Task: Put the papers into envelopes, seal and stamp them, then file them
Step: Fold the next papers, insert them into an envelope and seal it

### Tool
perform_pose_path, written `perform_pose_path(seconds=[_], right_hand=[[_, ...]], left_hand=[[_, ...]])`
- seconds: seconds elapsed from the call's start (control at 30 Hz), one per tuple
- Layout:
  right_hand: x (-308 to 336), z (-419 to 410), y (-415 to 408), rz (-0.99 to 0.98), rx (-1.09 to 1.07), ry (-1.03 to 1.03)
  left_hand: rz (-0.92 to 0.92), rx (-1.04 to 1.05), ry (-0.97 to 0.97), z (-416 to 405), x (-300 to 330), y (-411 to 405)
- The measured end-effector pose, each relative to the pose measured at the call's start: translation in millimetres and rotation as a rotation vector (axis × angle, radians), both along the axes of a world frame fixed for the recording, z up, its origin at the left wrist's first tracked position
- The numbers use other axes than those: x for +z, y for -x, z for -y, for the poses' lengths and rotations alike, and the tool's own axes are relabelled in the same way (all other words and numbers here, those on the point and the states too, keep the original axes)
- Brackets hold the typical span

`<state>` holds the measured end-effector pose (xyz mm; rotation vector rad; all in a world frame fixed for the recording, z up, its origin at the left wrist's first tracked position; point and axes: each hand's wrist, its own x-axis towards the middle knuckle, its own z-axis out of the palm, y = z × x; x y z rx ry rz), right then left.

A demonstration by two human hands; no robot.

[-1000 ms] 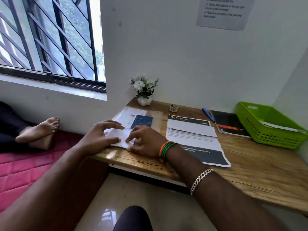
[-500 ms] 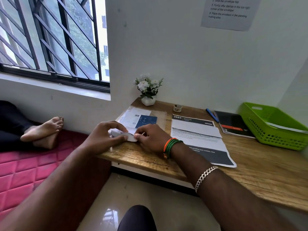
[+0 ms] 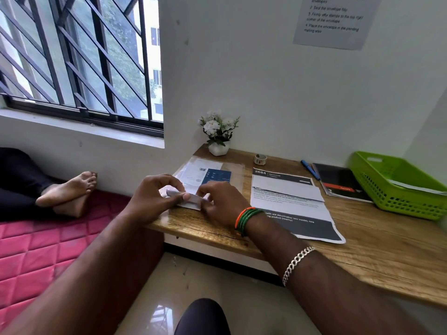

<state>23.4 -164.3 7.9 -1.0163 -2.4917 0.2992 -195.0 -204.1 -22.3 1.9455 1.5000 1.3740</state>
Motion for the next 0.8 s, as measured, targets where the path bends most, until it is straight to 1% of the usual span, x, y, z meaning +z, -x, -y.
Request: perform_pose_path(seconds=[0.1,0.17,0.23,0.4,0.5,0.57,0.67,0.73,0.77,0.8], right_hand=[[3.2,1.7,2.8,-0.121,-0.054,-0.013],[3.9,1.0,3.5,-0.157,-0.055,-0.026],[5.6,3.1,3.6,-0.184,-0.037,-0.043],[13.8,22.2,1.1,-0.29,0.021,-0.03],[34.2,45.9,-5.7,-0.42,0.079,-0.025],[56.2,60.4,-16.5,-0.535,0.079,-0.026],[89.8,70.7,-41.0,-0.741,0.015,0.024],[106.9,71.1,-58.7,-0.909,-0.027,0.077],[113.6,69.5,-67.9,-0.993,-0.042,0.098],[118.5,65.8,-77.7,-1.071,-0.061,0.121]], left_hand=[[-0.022,0.007,0.04,-1.2,-1.1,0.0],[-0.067,0.026,0.063,-4.6,-4.1,0.4],[-0.075,0.043,0.068,-8.1,-7.1,1.6],[-0.004,0.041,0.08,-11.9,-12.4,4.8],[0.036,0.027,0.118,-8.1,-10.6,0.0],[0.09,0.006,0.125,-1.5,-1.7,-7.0],[0.226,-0.006,0.013,9.0,21.7,-28.7],[0.293,-0.068,-0.087,15.4,39.6,-52.0],[0.274,-0.083,-0.134,17.5,47.9,-64.8],[0.208,-0.059,-0.185,18.0,57.1,-79.6]])
